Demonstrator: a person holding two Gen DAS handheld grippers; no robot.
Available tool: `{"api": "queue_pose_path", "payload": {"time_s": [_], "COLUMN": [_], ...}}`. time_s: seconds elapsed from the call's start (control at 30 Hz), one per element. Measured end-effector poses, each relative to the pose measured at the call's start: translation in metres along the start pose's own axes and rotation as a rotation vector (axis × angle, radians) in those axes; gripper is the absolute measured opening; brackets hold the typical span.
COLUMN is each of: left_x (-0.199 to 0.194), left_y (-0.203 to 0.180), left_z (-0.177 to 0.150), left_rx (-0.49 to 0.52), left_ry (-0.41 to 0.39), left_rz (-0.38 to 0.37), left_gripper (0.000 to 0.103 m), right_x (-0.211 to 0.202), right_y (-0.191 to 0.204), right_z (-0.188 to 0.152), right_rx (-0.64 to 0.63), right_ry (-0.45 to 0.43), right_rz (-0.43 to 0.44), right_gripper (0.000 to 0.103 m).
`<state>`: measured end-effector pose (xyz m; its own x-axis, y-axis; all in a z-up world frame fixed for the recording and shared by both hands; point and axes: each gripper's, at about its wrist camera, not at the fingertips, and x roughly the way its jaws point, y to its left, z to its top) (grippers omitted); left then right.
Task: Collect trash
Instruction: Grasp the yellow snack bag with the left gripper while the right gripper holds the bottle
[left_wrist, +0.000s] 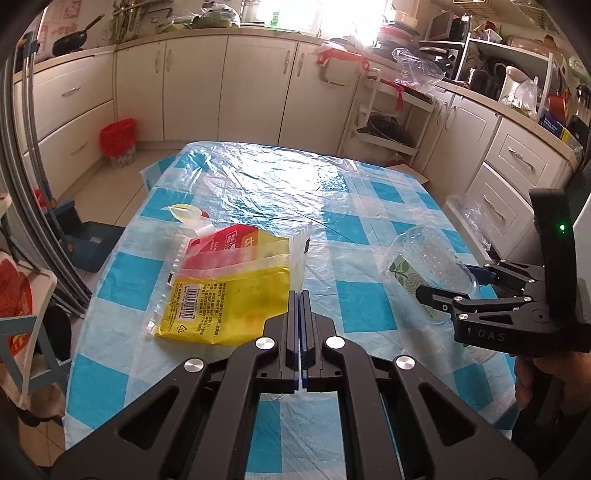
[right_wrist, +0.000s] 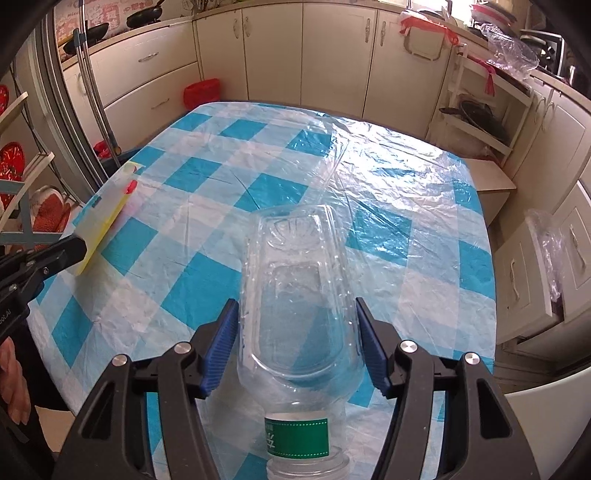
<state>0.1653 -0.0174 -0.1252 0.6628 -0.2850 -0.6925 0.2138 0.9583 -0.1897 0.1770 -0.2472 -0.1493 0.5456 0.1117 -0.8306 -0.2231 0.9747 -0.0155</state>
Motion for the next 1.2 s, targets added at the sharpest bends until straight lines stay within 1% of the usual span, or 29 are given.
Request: {"api": "queue_pose_path", "payload": {"time_s": [0.07, 0.2, 0.3, 0.67, 1.2], "left_x": [-0.001, -0.003, -0.003, -0.003, -0.008], "left_y": [-0.001, -0.001, -0.003, -0.004, -0.004], "left_z": [0.0, 0.0, -0.001, -0.003, -0.003], "left_rx": [0.006, 0.011, 0.014, 0.021, 0.019], "left_ry": [0.0, -0.002, 0.0, 0.005, -0.011], "left_rz": [-0.004, -0.011, -0.013, -0.014, -0.025], "left_gripper": [0.001, 0.001, 0.001, 0.001, 0.001], "right_x": [-0.001, 0.003, 0.003, 0.0, -0.003], "right_y": [0.002, 0.007, 0.01, 0.014, 0.019], "right_z": [0.0, -0.002, -0.003, -0.004, -0.003], "right_rx": [-0.006, -0.029, -0.037, -0.053, -0.063], "right_ry": [-0.002, 0.016, 0.014, 0.01, 0.004], "right_rz": [0.003, -0.024, -0.025, -0.015, -0.015], "right_gripper": [0.057, 0.057, 0.056, 0.056, 0.056]}}
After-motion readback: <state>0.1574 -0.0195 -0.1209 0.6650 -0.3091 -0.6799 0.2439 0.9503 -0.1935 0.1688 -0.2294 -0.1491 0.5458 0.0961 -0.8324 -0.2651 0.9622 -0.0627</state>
